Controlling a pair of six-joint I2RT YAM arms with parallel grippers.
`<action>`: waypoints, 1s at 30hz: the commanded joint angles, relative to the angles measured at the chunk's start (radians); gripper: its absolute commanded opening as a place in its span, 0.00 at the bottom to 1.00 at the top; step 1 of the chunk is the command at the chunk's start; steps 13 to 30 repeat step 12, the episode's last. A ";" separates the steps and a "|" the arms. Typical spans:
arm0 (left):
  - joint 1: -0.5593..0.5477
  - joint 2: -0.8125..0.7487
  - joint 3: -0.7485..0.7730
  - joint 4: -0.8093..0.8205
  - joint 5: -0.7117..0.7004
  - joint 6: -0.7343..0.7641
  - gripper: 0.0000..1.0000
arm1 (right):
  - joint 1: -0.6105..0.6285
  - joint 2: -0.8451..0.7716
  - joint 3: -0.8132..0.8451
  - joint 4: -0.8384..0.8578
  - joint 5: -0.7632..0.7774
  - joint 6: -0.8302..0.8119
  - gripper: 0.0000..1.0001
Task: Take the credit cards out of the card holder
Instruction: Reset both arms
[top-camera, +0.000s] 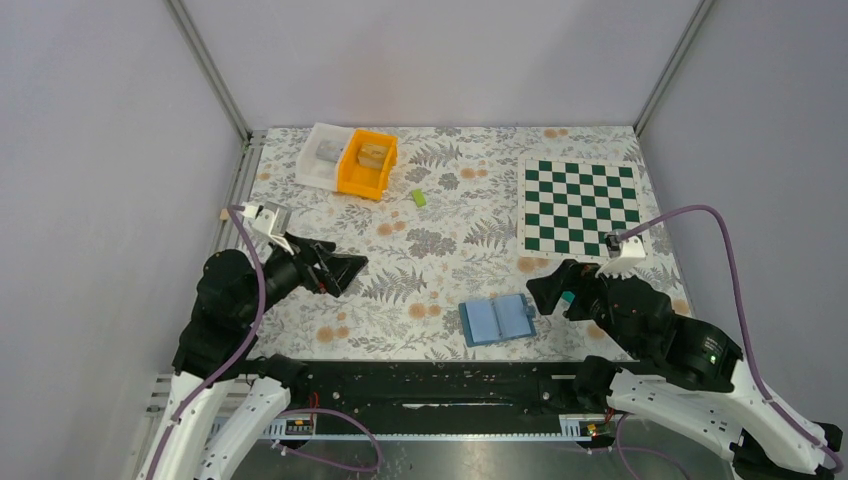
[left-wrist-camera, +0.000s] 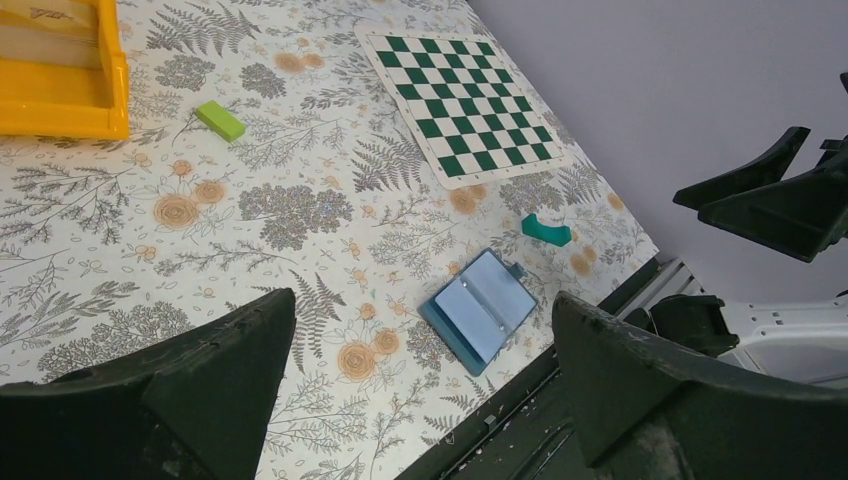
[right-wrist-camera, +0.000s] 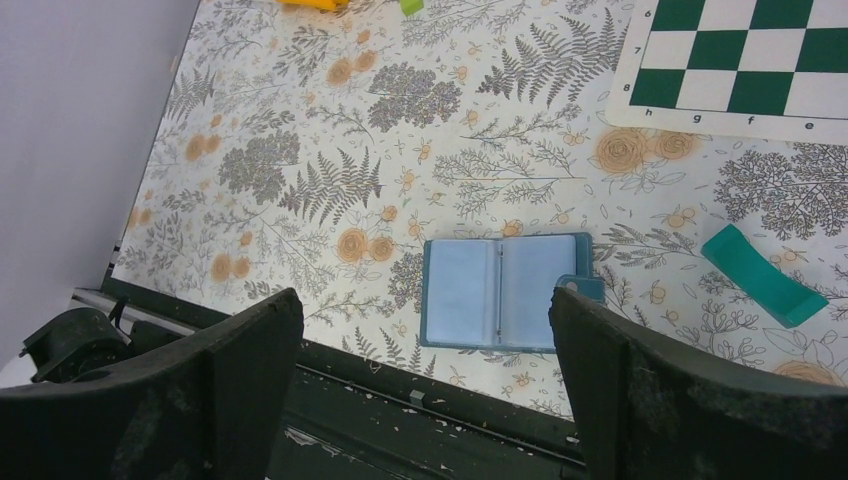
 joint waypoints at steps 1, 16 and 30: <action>-0.002 -0.008 -0.012 0.040 0.025 0.001 0.99 | -0.004 -0.003 -0.009 0.012 0.048 0.016 0.99; -0.001 -0.012 -0.032 0.041 0.016 0.000 0.99 | -0.005 -0.014 -0.017 0.027 0.049 0.020 1.00; -0.001 -0.012 -0.032 0.041 0.016 0.000 0.99 | -0.005 -0.014 -0.017 0.027 0.049 0.020 1.00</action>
